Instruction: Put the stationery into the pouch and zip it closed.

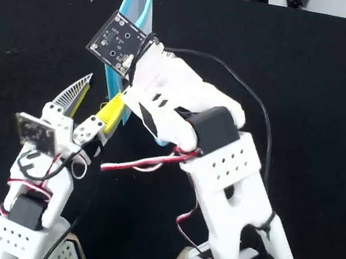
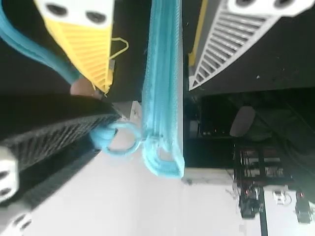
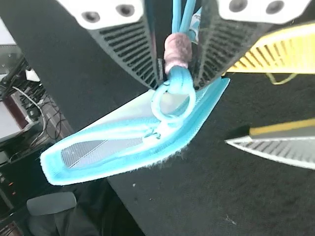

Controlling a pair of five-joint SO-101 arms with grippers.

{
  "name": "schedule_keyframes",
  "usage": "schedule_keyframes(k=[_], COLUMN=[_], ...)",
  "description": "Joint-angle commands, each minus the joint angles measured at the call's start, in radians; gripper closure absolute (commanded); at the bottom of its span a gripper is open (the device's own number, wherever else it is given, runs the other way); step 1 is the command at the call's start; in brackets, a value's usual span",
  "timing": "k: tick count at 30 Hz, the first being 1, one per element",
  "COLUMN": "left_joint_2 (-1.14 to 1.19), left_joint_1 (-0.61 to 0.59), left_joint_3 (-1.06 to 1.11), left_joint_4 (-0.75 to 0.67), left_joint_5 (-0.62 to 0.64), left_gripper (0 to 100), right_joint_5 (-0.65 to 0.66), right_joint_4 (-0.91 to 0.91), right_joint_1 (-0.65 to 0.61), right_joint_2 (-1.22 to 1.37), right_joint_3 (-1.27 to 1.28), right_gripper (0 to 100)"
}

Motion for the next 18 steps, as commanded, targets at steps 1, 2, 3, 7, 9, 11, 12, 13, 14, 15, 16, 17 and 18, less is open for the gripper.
schedule_keyframes(k=[1,2,3,7,9,11,12,13,14,15,16,17,18], left_joint_2=[0.117,0.15,0.18,0.282,0.325,0.359,0.374,0.388,0.4,0.411,0.42,0.428,0.439], left_joint_1=[0.01,0.007,0.007,0.007,0.013,0.015,0.016,0.016,0.027,0.035,0.045,0.054,0.056], left_joint_3=[-0.05,-0.059,-0.07,-0.128,-0.148,-0.16,-0.166,-0.174,-0.18,-0.186,-0.193,-0.203,-0.214], left_joint_4=[-0.061,-0.086,-0.104,-0.117,-0.117,-0.117,-0.117,-0.117,-0.117,-0.117,-0.118,-0.118,-0.118], left_joint_5=[-0.04,-0.04,-0.04,-0.04,-0.038,-0.037,-0.037,-0.037,-0.037,-0.037,-0.037,-0.038,-0.038], left_gripper=[75,75,75,75,76,76,76,76,76,76,76,76,76], right_joint_5=[-0.003,-0.003,-0.003,-0.003,-0.003,-0.003,-0.003,-0.003,-0.003,-0.003,-0.003,-0.003,-0.003], right_joint_4=[-0.011,-0.011,-0.011,-0.012,-0.015,-0.015,-0.014,-0.014,-0.014,-0.017,-0.017,-0.018,-0.018], right_joint_1=[0.014,0.015,0.015,0.026,0.043,0.048,0.049,0.049,0.049,0.049,0.048,0.048,0.048], right_joint_2=[-0.091,-0.097,-0.097,-0.105,-0.105,-0.099,-0.099,-0.099,-0.099,-0.101,-0.101,-0.101,-0.101], right_joint_3=[-0.005,-0.004,-0.001,0.025,0.039,0.044,0.044,0.044,0.042,0.041,0.038,0.038,0.038], right_gripper=[98.7,98.7,98.7,98.7,98.7,98.7,98.7,98.7,98.7,98.7,98.7,98.7,98.7])
